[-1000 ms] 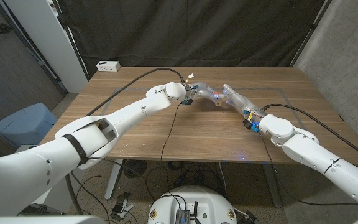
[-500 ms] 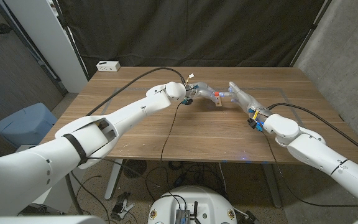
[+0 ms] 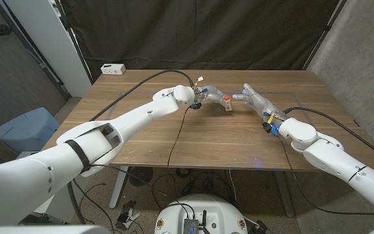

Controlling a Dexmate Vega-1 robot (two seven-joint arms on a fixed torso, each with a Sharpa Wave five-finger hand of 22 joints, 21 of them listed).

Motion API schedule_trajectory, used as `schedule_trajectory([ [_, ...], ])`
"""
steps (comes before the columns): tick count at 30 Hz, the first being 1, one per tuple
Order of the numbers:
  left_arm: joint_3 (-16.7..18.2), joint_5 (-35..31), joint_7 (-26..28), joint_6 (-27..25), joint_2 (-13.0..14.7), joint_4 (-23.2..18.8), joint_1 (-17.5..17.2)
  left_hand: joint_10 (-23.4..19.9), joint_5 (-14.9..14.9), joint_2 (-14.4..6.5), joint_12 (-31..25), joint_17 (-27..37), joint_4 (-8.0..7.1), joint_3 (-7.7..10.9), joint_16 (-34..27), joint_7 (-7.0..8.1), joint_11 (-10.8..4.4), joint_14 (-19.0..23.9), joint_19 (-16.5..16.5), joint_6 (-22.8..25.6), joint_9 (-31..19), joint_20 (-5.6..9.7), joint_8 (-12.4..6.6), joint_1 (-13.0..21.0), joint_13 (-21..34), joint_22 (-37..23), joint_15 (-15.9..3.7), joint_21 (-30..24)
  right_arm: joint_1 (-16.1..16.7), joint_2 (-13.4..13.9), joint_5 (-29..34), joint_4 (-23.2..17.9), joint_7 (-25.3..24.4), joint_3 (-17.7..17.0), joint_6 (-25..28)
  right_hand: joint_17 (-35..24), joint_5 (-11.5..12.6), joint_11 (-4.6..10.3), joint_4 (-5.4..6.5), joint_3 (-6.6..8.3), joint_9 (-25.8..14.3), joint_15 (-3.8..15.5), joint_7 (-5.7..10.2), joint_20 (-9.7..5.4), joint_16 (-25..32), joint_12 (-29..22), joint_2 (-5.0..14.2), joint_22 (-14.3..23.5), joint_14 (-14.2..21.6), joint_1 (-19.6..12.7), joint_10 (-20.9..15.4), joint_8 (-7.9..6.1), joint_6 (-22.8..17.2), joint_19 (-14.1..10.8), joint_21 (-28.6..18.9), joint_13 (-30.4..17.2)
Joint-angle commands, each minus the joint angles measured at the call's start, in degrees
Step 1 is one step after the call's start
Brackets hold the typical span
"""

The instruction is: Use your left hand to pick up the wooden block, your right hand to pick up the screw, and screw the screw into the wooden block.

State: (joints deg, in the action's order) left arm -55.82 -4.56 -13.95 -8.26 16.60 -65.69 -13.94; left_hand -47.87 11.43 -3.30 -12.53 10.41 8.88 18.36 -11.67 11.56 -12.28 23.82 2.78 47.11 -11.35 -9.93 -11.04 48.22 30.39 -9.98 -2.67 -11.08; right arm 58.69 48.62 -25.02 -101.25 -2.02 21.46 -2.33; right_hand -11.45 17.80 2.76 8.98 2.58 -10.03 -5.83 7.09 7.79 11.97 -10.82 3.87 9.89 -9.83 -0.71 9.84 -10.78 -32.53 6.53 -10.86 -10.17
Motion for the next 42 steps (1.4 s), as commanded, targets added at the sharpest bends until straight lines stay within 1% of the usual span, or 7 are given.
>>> schedule_trajectory([
  [1,0.0,-0.3,-0.11,-0.91,0.62,-1.31,-0.26,-0.33,0.29,-0.4,0.19,0.16,-0.26,0.23,-0.19,-0.93,-0.02,0.25,0.25,1.63,-0.1,-0.14,-0.5,0.08,0.22,-0.23,-2.68,-0.17,-1.66,-1.23,-0.44,3.1,1.16,0.28,-1.39,-0.16,0.44,-0.15,0.04,-0.35,-0.26,-0.06,-0.05,-0.11,0.06,-0.09,1.05,-0.01,-8.21,-0.3,1.69,0.35,0.77,-0.32,-0.27,-0.15],
  [10,-0.04,-0.37,-0.23,-1.18,0.8,-1.86,-0.41,-0.33,0.29,-0.45,0.18,0.17,-0.27,0.24,-0.19,-1.08,-0.03,0.21,0.25,1.63,-0.1,-0.15,-0.51,0.08,0.21,-0.23,-2.67,-0.18,-3.47,-2.08,0.15,5.04,2.25,1.17,-2.29,-0.16,0.49,-0.01,0.02,-0.43,-0.25,-0.12,0.07,-0.1,0.0,-0.01,1.05,-0.01,-8.33,-0.33,1.88,0.37,0.98,-0.25,-0.23,-0.15],
  [18,-0.05,-0.33,-0.38,-0.94,0.75,-1.69,-0.37,-0.31,0.29,-0.47,0.17,0.17,-0.27,0.25,-0.17,-0.99,-0.02,0.15,0.29,1.52,-0.1,-0.17,-0.47,0.08,0.24,-0.23,-2.67,-0.19,-5.28,-3.1,0.3,7.04,3.55,2.31,-2.43,-0.15,0.53,-0.17,0.0,-0.56,-0.24,-0.15,-0.08,0.0,-0.13,0.1,1.01,-0.01,-8.61,-0.34,2.19,0.55,1.7,-0.14,-0.17,-0.15],
  [27,0.03,-0.4,-0.33,-1.15,0.9,-2.01,-0.39,-0.3,0.29,-0.47,0.16,0.18,-0.31,0.24,-0.23,-1.06,-0.02,0.29,0.28,1.63,-0.1,-0.15,-0.52,0.01,0.26,-0.23,-2.69,-0.19,-6.99,-4.29,0.56,9.19,4.99,3.57,-3.22,-0.16,0.56,-0.18,0.0,-0.68,-0.24,-0.23,0.14,0.0,-0.2,0.16,0.97,0.0,-8.81,-0.32,2.45,0.64,2.24,-0.03,-0.13,-0.16],
  [38,-0.05,-0.47,-0.4,-1.1,0.86,-2.1,-0.42,-0.27,0.3,-0.47,0.19,0.16,-0.26,0.29,-0.18,-1.21,-0.01,0.21,0.28,1.59,-0.1,-0.12,-0.5,0.06,0.23,-0.23,-2.7,-0.19,-8.07,-4.87,0.54,10.11,6.13,4.59,-2.93,-0.16,0.61,-0.18,0.02,-0.81,-0.23,-0.25,0.18,0.01,-0.2,0.16,0.99,0.0,-8.83,-0.29,2.55,0.46,2.16,-0.02,-0.13,-0.16],
  [42,-0.06,-0.47,-0.48,-1.1,0.87,-2.07,-0.39,-0.31,0.3,-0.48,0.16,0.16,-0.26,0.3,-0.21,-0.93,-0.01,0.26,0.3,1.63,-0.1,-0.1,-0.52,0.08,0.24,-0.23,-2.79,-0.19,-8.2,-4.93,0.41,10.09,6.34,4.79,-2.61,-0.16,0.63,-0.18,0.03,-0.85,-0.23,-0.21,0.13,0.02,-0.19,0.15,1.02,0.0,-8.81,-0.29,2.58,0.36,2.0,0.01,-0.12,-0.16],
])
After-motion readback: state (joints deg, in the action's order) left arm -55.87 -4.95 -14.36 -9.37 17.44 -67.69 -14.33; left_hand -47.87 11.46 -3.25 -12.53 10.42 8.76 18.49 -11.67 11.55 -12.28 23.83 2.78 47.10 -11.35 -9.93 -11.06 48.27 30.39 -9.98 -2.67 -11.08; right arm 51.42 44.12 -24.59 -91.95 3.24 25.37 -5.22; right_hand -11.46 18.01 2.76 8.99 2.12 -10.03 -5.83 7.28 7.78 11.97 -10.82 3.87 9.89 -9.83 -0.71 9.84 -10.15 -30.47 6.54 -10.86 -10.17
